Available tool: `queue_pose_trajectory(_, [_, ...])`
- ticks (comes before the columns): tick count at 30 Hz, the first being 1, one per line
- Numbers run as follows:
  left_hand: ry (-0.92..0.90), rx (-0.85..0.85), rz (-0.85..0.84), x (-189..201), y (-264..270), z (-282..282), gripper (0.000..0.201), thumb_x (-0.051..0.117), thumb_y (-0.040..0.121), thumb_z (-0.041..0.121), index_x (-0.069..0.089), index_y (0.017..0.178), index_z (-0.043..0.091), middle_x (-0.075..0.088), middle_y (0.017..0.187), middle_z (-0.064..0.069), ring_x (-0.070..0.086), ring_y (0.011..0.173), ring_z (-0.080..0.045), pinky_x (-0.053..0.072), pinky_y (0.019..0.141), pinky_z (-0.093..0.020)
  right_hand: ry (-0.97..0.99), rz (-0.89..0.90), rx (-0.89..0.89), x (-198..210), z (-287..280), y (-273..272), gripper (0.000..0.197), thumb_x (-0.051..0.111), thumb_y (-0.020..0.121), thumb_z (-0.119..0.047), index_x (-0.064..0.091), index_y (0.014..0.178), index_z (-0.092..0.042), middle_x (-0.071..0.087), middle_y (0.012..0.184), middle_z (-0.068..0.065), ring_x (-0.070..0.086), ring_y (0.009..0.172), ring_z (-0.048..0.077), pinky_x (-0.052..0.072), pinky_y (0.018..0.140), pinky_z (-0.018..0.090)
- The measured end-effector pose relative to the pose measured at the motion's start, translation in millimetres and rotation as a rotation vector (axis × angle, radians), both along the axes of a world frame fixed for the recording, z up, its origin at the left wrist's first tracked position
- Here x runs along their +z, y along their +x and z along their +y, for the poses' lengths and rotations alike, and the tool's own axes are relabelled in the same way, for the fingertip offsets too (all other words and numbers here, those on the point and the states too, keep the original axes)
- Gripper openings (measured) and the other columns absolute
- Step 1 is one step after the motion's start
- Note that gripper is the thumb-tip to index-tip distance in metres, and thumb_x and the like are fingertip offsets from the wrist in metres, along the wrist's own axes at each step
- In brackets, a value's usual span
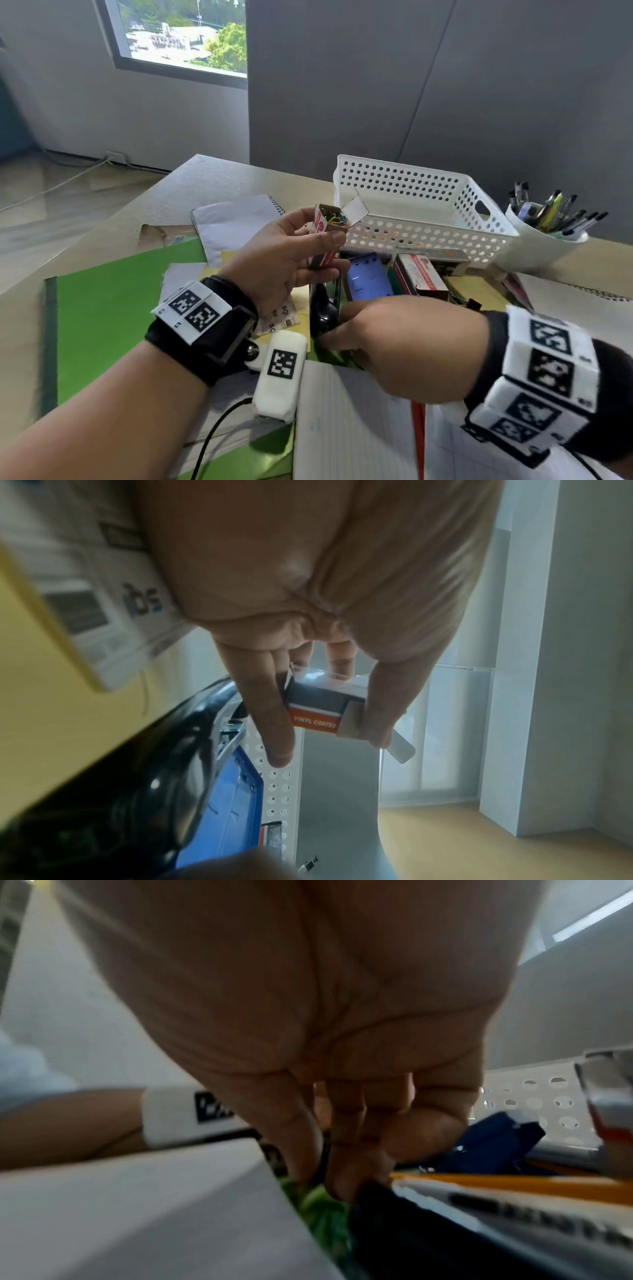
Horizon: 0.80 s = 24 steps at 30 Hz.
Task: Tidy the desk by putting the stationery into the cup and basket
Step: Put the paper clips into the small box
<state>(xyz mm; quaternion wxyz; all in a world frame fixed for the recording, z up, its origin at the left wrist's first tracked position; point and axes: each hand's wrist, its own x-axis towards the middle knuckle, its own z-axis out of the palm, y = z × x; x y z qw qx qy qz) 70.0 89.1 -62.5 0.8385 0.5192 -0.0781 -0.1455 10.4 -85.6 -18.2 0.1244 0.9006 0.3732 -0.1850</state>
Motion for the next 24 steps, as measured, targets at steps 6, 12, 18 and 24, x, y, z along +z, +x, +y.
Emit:
queue_pose_trajectory(6, [0.028, -0.02, 0.004, 1.0, -0.7, 0.1, 0.05, 0.08, 0.076, 0.015, 0.065, 0.124, 0.013, 0.072, 0.117, -0.014, 0.072, 0.092, -0.037, 0.063, 0.069, -0.032, 0.049, -0.042, 0.018, -8.9, -8.4, -3.9, 0.038, 0.057, 0.099, -0.022, 0.055, 0.133, -0.041, 0.051, 0.108, -0.009, 0.052, 0.086, 0.02, 0.042, 0.06, 0.03])
queue_pose_trajectory(12, [0.07, -0.035, -0.007, 1.6, -1.6, -0.3, 0.049, 0.08, 0.075, 0.017, 0.066, 0.122, 0.013, 0.067, 0.129, -0.022, 0.071, 0.096, -0.04, 0.062, 0.071, -0.033, 0.14, 0.039, -0.076, -1.8, -19.0, -9.7, 0.03, 0.057, 0.1, -0.027, 0.057, 0.126, -0.042, 0.05, 0.118, -0.013, 0.059, 0.095, 0.019, 0.054, 0.077, 0.039])
queue_pose_trajectory(18, [0.08, -0.046, -0.001, 2.0, -1.9, -0.2, 0.046, 0.081, 0.073, 0.018, 0.068, 0.117, 0.015, 0.07, 0.125, -0.019, 0.073, 0.092, -0.036, 0.062, 0.069, -0.032, 0.156, 0.15, -0.107, -2.0, -21.5, -4.6, 0.044, 0.058, 0.096, -0.007, 0.063, 0.117, -0.046, 0.045, 0.11, -0.013, 0.057, 0.092, 0.016, 0.054, 0.078, 0.043])
queue_pose_trajectory(24, [0.099, -0.044, -0.005, 1.3, -1.7, -0.7, 0.044, 0.081, 0.072, 0.019, 0.069, 0.114, 0.018, 0.072, 0.123, -0.016, 0.072, 0.096, -0.039, 0.062, 0.072, -0.033, 0.108, 0.063, -0.102, -4.1, -11.4, -4.2, 0.045, 0.059, 0.095, -0.018, 0.046, 0.132, -0.041, 0.049, 0.122, -0.01, 0.057, 0.091, 0.02, 0.055, 0.074, 0.04])
